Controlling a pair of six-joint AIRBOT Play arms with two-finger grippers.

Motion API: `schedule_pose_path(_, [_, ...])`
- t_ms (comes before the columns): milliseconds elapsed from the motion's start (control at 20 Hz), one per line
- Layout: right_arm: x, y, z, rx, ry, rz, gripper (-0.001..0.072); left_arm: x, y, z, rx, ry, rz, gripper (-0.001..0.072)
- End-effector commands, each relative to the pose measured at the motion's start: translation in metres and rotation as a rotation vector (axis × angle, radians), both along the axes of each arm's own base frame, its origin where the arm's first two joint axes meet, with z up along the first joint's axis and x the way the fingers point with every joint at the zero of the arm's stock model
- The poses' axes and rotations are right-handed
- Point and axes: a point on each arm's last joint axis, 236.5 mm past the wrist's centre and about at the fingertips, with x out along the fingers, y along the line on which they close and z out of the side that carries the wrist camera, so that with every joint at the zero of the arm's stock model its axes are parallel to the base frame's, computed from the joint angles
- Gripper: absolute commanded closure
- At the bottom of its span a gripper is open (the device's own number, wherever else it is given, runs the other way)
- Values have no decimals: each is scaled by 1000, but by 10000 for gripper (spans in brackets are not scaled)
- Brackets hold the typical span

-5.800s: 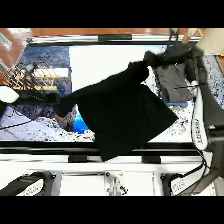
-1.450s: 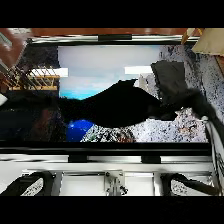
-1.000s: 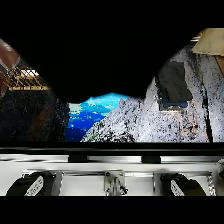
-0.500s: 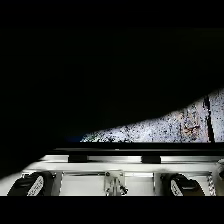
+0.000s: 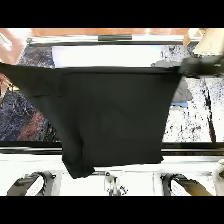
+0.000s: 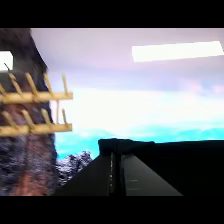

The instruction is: Fold the shirts.

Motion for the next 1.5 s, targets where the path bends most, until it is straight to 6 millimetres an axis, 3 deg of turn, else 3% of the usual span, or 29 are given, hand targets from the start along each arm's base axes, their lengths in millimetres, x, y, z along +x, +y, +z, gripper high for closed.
schedule_pose_path(0, [92,11,-63,147,-60,-91,639,72,-6,-85,-142,70,31,674])
schedule_pose_path(150, [145,19,-92,197,-162,-168,639,134,-22,-119,-192,67,35,674])
schedule_pose_path(250, [166,23,-108,171,-217,-186,639,166,-35,-137,-189,60,25,674])
schedule_pose_path(350, [183,15,-116,152,-277,-220,639,196,-42,-139,-191,5,37,673])
schedule_pose_path(500, [191,-1,-133,153,-272,-263,639,227,-41,-134,-303,-62,97,673])
schedule_pose_path(650, [169,10,-175,186,-75,-241,639,221,-57,-176,-396,96,97,673])
schedule_pose_path(750, [146,27,-196,192,61,-187,598,195,-77,-213,-397,283,27,657])
schedule_pose_path(800, [132,32,-199,189,119,-159,366,175,-86,-227,-397,390,-15,481])
schedule_pose_path(850, [119,33,-197,175,163,-126,185,153,-91,-235,-396,493,-59,230])
schedule_pose_path(900, [101,28,-192,135,208,-82,185,125,-94,-240,-390,619,-112,95])
schedule_pose_path(950, [83,16,-188,73,252,-49,185,93,-92,-243,-381,753,-164,102])
schedule_pose_path(1000, [60,-4,-186,-14,317,-31,185,56,-87,-246,-365,893,-222,229])
schedule_pose_path(1050, [36,-28,-186,-98,395,-29,185,31,-76,-248,-332,974,-250,425])
schedule_pose_path(1100, [4,-51,-188,-157,507,-36,185,13,-62,-250,-299,1013,-225,437])
schedule_pose_path(1150, [-24,-63,-189,-162,605,-30,185,-3,-53,-251,-302,1028,-195,389])
schedule_pose_path(1200, [-51,-71,-190,-146,689,-11,185,-21,-50,-255,-326,1045,-175,197])
schedule_pose_path(1250, [-72,-78,-193,-125,742,-18,185,-46,-50,-266,-346,1083,-157,68])
schedule_pose_path(1350, [-93,-87,-200,-73,772,-60,185,-97,-54,-297,-369,1141,-138,64])
schedule_pose_path(1450, [-105,-83,-206,0,790,-82,185,-131,-57,-325,-381,1141,-97,74])
